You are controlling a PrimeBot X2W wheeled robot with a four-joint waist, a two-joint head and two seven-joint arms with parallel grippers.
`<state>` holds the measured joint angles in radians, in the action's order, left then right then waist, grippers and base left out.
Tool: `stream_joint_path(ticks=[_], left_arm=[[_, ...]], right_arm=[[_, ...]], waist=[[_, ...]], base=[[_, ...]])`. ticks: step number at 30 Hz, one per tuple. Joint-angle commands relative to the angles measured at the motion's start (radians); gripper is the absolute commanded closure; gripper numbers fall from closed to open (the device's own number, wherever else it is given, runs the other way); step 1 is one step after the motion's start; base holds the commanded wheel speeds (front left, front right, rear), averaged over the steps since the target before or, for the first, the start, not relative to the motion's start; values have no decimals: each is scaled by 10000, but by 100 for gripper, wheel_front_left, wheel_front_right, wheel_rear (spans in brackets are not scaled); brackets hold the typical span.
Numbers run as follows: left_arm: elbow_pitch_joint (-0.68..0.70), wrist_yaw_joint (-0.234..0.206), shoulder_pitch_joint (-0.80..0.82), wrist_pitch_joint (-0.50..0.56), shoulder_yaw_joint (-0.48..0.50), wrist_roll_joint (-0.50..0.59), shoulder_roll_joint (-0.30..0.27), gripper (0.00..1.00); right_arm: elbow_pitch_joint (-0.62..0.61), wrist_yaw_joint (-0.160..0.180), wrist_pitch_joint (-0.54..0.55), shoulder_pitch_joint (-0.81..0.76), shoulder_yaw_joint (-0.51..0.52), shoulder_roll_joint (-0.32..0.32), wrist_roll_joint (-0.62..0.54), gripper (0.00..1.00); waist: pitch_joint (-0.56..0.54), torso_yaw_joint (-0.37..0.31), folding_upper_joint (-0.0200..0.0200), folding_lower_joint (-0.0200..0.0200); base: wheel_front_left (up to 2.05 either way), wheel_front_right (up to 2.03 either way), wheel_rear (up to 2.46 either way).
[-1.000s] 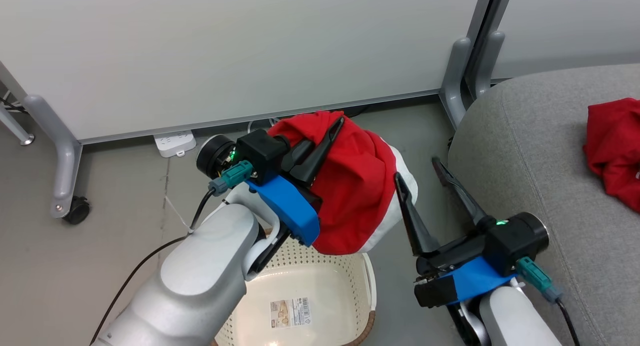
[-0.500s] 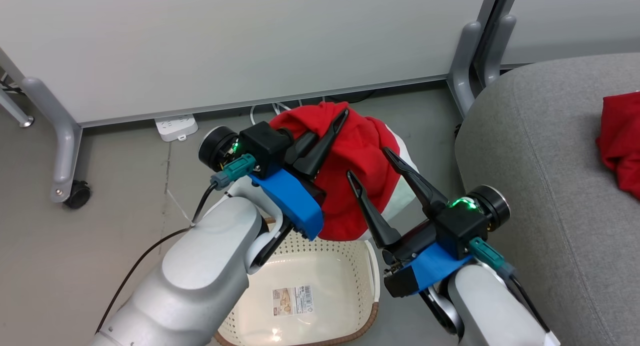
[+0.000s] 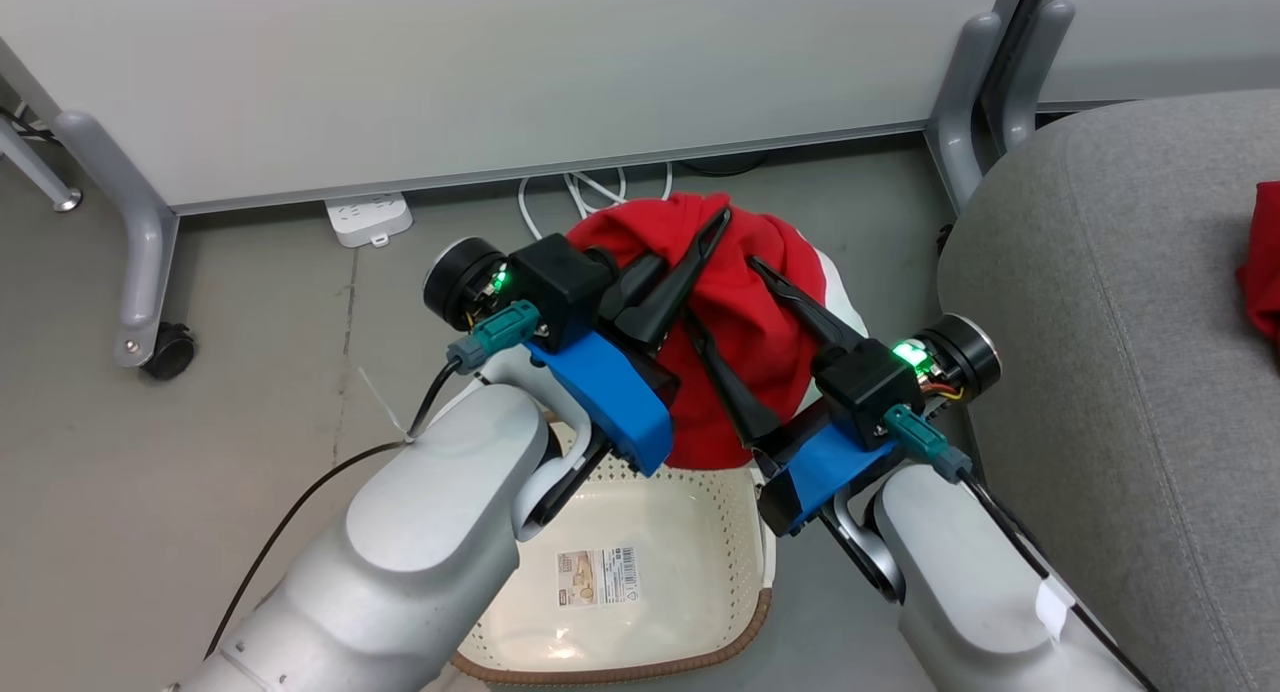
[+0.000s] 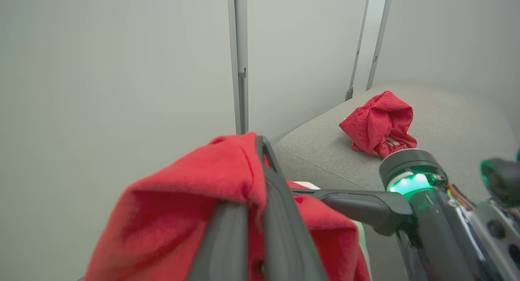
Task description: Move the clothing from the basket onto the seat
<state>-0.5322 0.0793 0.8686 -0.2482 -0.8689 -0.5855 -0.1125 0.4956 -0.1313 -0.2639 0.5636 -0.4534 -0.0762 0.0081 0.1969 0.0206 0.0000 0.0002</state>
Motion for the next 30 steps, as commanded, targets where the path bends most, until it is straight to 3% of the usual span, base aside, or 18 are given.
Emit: stream_joint_path(ticks=[1, 4, 5, 6, 7, 30], left_arm=[[34, 23, 139, -72, -4, 39, 23, 100], [1, 26, 149, -80, -36, 22, 55, 100], [-14, 31, 158, -86, -46, 17, 64, 100], [-27, 39, 160, -90, -59, 9, 77, 100], [-43, 44, 160, -96, -68, -2, 86, 100], [-256, 91, 164, -141, -140, -91, 135, 100]], right_arm=[[194, 11, -7, 237, 36, 77, -109, 0], [530, 11, -7, 379, 89, 148, -149, 0], [608, 11, -7, 419, 96, 172, -158, 5], [737, 11, -7, 437, 97, 185, -137, 40], [812, 11, -7, 475, 82, 202, -123, 100], [918, 11, -7, 482, 0, 278, 152, 100]], waist=[[33, 35, 0, -2], [54, 64, 0, -2], [52, 69, 0, -2], [42, 71, 0, -2], [34, 72, 0, -2], [-65, 4, 0, -2]], base=[[0, 0, 0], [0, 0, 0], [0, 0, 0], [0, 0, 0], [0, 0, 0], [0, 0, 0]])
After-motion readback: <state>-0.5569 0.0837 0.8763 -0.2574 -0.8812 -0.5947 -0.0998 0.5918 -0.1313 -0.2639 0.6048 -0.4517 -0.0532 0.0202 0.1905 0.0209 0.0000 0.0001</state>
